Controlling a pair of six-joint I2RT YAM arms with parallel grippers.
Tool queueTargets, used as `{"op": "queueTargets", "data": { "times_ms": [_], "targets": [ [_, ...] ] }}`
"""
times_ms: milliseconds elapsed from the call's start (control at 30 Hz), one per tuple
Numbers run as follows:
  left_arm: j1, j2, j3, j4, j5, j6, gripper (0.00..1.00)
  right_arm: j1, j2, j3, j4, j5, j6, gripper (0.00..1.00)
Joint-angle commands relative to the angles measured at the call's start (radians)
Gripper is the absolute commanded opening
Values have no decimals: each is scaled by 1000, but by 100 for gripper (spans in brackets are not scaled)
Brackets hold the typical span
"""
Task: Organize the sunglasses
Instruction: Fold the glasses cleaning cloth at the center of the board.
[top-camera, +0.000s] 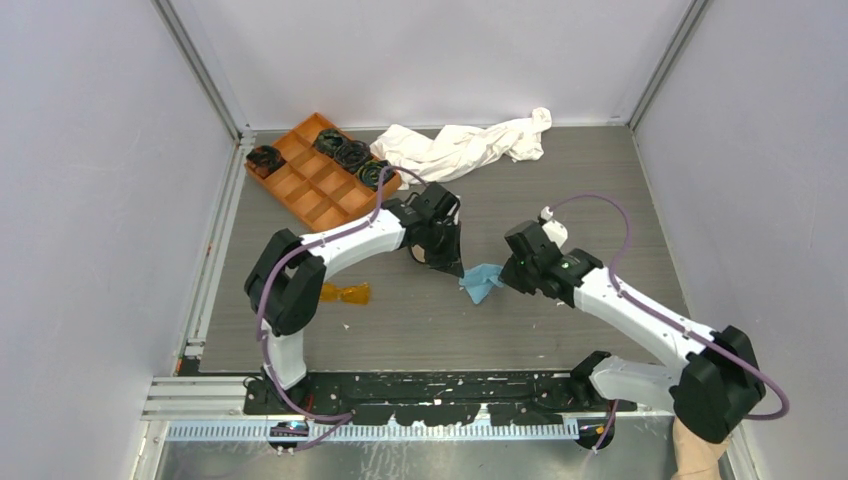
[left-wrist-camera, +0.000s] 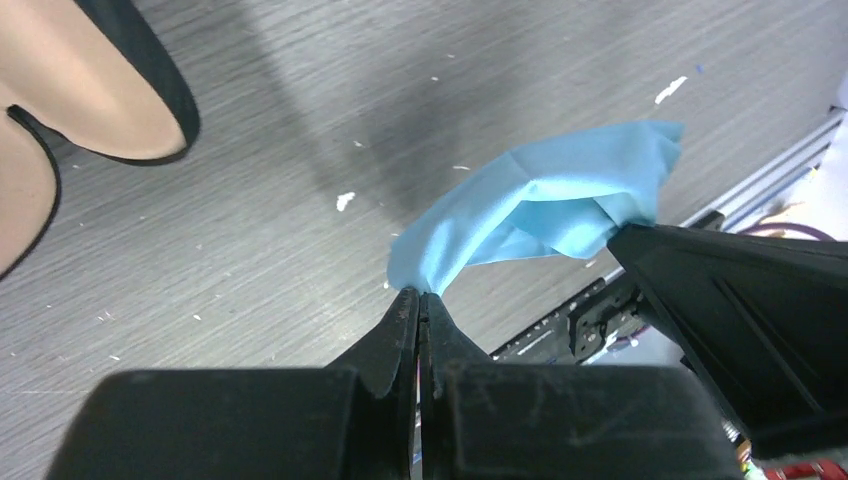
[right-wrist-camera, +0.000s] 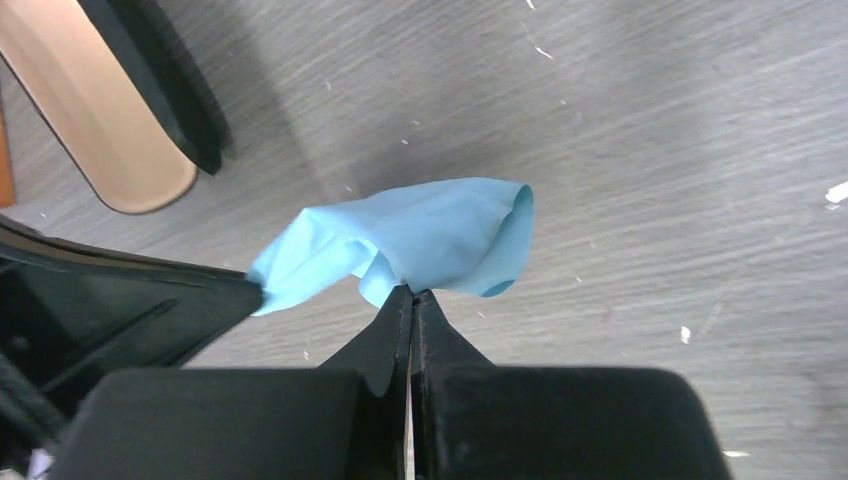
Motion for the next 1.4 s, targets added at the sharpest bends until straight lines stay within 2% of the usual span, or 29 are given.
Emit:
{"op": "queueTargets", "data": {
  "times_ms": [0, 200, 400, 500, 633, 833, 933, 1033, 1067, 1300, 1367],
  "targets": [
    [-9, -56, 39, -21, 38, 42, 0, 3, -64, -7, -83, 4, -62, 0],
    [-9, 21, 151, -45, 49, 67, 0, -30, 19, 60, -90, -32, -151, 0],
    [-6, 113, 261, -70, 65, 87, 0, -186, 114, 89, -21, -174, -241, 0],
    [-6, 136, 268, -67, 87, 86, 0, -214, 151, 95, -6, -193, -266, 1],
    [-7, 155, 254, -55, 112, 86, 0, -218, 194, 83, 8, -225, -278, 7],
    [-20, 219, 244, -58, 168, 96, 0, -216, 209, -28, 89, -261, -241, 7],
    [-21, 225, 240, -56, 175, 96, 0, -216, 212, -33, 92, -259, -242, 12],
    [-21, 220, 245, -60, 171, 103, 0, -218, 204, -27, 87, -249, -241, 27],
    [-21, 220, 248, -65, 170, 107, 0, -216, 203, -24, 81, -248, -241, 30],
    [-21, 226, 254, -68, 175, 106, 0, -209, 162, -67, 86, -206, -203, 31],
    [-21, 227, 251, -63, 178, 103, 0, -190, 135, -99, 101, -186, -182, 34]
  ]
}}
